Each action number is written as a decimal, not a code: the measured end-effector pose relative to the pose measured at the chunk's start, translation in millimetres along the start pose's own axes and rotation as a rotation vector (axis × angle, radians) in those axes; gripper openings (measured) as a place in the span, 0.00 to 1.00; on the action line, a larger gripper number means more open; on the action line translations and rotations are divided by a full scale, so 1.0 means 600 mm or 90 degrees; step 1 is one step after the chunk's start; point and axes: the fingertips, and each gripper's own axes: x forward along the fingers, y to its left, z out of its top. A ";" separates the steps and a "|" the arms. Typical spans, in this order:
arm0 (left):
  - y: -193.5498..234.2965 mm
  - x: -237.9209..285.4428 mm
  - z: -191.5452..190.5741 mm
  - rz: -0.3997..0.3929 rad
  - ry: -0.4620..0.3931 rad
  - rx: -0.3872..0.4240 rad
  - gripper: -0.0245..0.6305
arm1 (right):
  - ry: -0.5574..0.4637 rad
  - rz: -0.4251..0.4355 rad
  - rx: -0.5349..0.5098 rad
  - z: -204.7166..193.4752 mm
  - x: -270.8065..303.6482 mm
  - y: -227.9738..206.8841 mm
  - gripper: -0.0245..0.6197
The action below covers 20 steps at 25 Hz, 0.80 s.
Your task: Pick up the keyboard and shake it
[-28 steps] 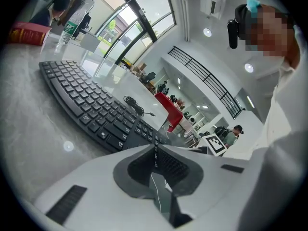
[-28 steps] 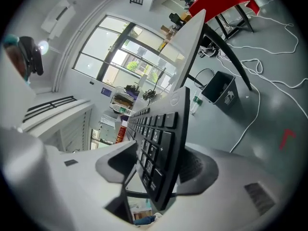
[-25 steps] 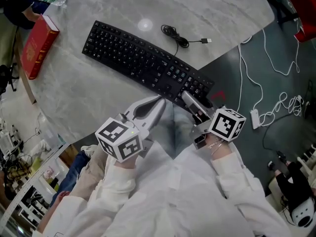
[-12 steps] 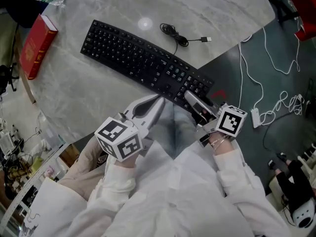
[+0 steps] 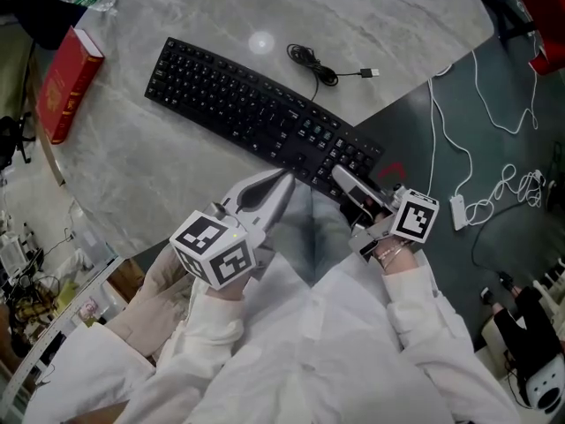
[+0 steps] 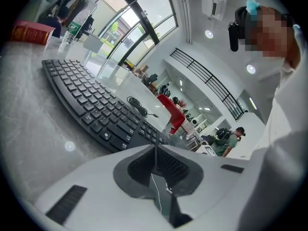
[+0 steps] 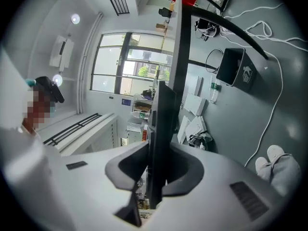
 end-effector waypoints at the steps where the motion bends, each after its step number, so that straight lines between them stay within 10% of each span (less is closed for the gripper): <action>1: 0.001 0.000 0.001 0.000 0.000 -0.001 0.07 | -0.004 0.010 0.009 0.000 0.000 0.000 0.18; 20: 0.018 0.001 -0.009 -0.005 -0.005 -0.050 0.07 | -0.030 0.160 0.078 -0.001 0.001 0.002 0.17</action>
